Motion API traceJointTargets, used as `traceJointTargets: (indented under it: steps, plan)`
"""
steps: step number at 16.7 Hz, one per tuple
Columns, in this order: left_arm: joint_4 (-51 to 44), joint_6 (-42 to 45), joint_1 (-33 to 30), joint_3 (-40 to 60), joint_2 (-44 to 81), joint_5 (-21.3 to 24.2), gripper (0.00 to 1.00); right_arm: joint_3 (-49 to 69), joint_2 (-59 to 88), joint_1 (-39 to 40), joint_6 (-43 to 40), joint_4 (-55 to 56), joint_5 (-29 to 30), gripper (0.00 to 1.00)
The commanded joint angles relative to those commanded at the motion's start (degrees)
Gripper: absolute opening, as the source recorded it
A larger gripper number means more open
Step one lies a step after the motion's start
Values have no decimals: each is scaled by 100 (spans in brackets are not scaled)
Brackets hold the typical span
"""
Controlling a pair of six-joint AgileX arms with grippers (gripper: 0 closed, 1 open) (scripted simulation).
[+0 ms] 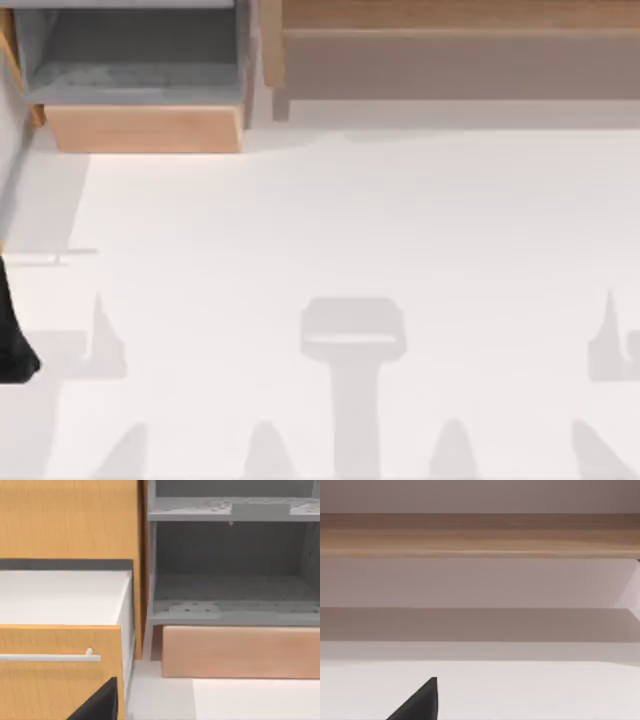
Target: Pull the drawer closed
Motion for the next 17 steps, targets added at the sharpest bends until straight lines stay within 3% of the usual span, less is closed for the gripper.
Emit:
traceJointTargets:
  steps: [6,17]
  plan:
    - [259,32,-326,513,642,-364,100,0,0,0,0,0,0,100]
    - [1673,57,-2298,3355,4972,-2272,100,0,0,0,0,0,0,100]
